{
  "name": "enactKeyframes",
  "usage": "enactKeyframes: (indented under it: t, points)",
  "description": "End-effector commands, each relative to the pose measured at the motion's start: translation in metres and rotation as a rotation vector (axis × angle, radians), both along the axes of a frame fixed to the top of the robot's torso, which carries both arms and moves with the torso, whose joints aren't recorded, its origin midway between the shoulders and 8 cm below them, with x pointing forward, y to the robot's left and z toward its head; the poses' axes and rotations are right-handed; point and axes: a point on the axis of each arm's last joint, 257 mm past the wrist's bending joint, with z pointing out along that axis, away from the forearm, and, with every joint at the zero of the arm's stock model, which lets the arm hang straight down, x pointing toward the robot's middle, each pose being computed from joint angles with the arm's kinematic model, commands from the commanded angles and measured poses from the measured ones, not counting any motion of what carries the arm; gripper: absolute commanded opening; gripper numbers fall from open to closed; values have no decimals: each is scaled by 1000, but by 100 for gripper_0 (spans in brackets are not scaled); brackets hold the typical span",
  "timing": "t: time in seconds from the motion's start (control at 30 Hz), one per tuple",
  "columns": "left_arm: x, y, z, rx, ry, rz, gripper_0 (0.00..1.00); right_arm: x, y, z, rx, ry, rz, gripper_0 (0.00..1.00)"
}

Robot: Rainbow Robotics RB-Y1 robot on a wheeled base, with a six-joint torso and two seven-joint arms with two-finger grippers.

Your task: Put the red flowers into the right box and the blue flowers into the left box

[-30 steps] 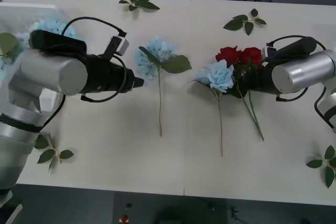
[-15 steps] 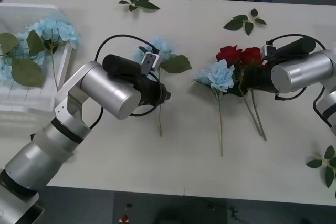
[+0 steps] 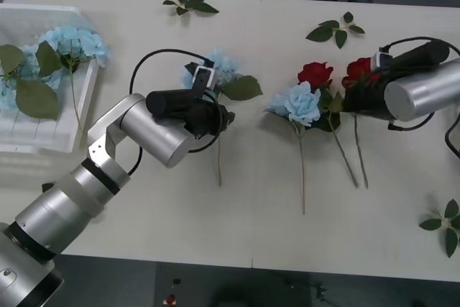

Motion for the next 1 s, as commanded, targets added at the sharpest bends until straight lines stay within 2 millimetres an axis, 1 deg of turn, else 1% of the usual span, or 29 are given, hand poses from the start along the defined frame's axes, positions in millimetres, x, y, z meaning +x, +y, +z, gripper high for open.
enactKeyframes:
  t: [0.03, 0.07, 0.1, 0.13, 0.17, 0.2, 0.23, 0.27, 0.3, 0.33, 0.37, 0.4, 0.43, 0.5, 0.53, 0.57, 0.63, 0.67, 0.7, 0.77, 0.8, 0.87, 0.9, 1.0]
  points:
    - [12, -7, 21, 7, -50, -9, 91, 15, -32, 72, 9, -94, -37, 0]
    - [12, -6, 20, 12, -50, -7, 90, 15, -41, 82, 3, -103, -41, 0]
    - [12, -5, 20, 22, -55, -8, 86, 14, -55, 92, -17, -112, -47, 0]
    - [12, -5, 19, 27, -56, -8, 78, 14, -66, 98, -40, -119, -52, 0]
    - [13, -5, 18, 36, -57, -9, 70, 13, -83, 107, -90, -128, -47, 0]
    - [13, -5, 18, 38, -59, -11, 64, 13, -92, 111, -120, -132, -45, 0]
    - [13, -4, 15, 46, -56, -9, 37, 11, -114, 122, -188, -140, -39, 0]
    - [13, -3, 14, 54, -57, -9, 21, 10, -128, 129, -229, -144, -41, 0]
    - [14, -2, 12, 58, -56, -7, 7, 8, -142, 134, -268, -143, -44, 0]
    - [15, 0, 11, 64, -60, -7, 1, 6, -156, 140, -301, -143, -48, 0]
    - [16, 0, 11, 67, -65, -8, 0, 3, -175, 148, -346, -142, -52, 0]
    - [16, 1, 11, 70, -66, -8, 0, 2, -182, 149, -359, -141, -54, 0]
    - [17, 2, 11, 75, -70, -7, 0, -1, -201, 154, -395, -136, -62, 0]
    - [18, 5, 12, 85, -78, -4, 0, -3, -230, 163, -457, -139, -68, 0]
    - [19, 7, 13, 94, -85, -3, 0, -7, -243, 164, -482, -131, -73, 0]
    - [21, 10, 18, 102, -100, -1, 0, -9, -261, 168, -518, -131, -82, 0]
    - [26, 20, 29, 112, -129, 4, 0, -15, -292, 169, -580, -119, -96, 0]
    - [27, 23, 35, 115, -143, 2, 0, -17, -305, 169, -605, -119, -103, 0]
    - [27, 27, 39, 118, -152, 2, 0, -17, -311, 170, -620, -121, -107, 0]
    - [30, 38, 61, 109, -193, 5, 0, -21, -336, 170, -678, -124, -117, 0]
    - [30, 41, 67, 103, -202, 7, 0, -22, -341, 170, -694, -124, -121, 0]
    - [30, 57, 91, 60, -226, 22, 0, -25, -358, 170, -763, -120, -124, 0]
    - [30, 60, 97, 47, -232, 26, 0, -26, -361, 170, -778, -115, -125, 0]
    - [29, 93, 137, 7, -287, 55, 0, -28, -373, 169, -830, -101, -123, 0]
